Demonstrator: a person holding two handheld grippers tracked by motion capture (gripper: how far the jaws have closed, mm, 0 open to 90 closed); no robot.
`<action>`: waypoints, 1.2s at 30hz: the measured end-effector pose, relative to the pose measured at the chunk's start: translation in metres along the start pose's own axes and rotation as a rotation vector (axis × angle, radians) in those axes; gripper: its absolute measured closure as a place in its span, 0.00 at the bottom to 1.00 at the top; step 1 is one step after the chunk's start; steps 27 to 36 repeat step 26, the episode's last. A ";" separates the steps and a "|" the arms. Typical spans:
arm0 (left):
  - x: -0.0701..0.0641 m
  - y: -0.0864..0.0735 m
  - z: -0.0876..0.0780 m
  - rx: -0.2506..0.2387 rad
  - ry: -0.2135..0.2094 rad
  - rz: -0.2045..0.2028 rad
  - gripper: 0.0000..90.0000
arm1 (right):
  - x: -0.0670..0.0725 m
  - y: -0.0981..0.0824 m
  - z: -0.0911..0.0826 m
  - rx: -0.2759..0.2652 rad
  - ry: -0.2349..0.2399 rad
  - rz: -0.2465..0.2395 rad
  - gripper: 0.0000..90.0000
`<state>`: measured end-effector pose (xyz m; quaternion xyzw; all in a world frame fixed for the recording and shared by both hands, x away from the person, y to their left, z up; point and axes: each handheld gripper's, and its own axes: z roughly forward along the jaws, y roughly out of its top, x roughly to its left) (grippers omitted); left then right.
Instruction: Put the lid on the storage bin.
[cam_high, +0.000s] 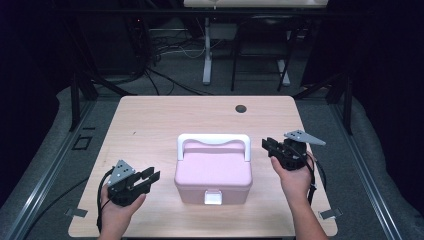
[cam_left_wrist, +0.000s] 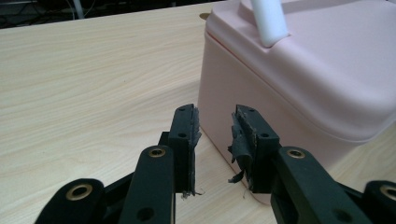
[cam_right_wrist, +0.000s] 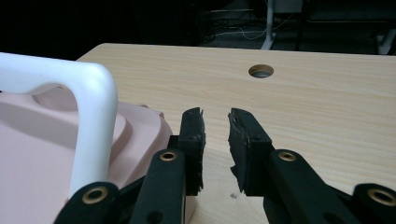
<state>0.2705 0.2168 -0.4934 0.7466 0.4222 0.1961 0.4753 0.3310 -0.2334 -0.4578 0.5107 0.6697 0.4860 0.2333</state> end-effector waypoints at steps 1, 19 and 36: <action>0.001 -0.001 0.001 0.000 0.001 -0.003 0.77 | 0.000 0.000 0.000 -0.001 0.002 0.001 0.83; 0.013 -0.015 0.020 0.036 0.019 -0.011 0.73 | 0.004 -0.003 0.002 0.013 0.018 -0.014 0.81; 0.013 -0.014 0.022 0.026 0.011 -0.005 0.70 | 0.004 0.000 -0.004 0.006 0.047 -0.017 0.74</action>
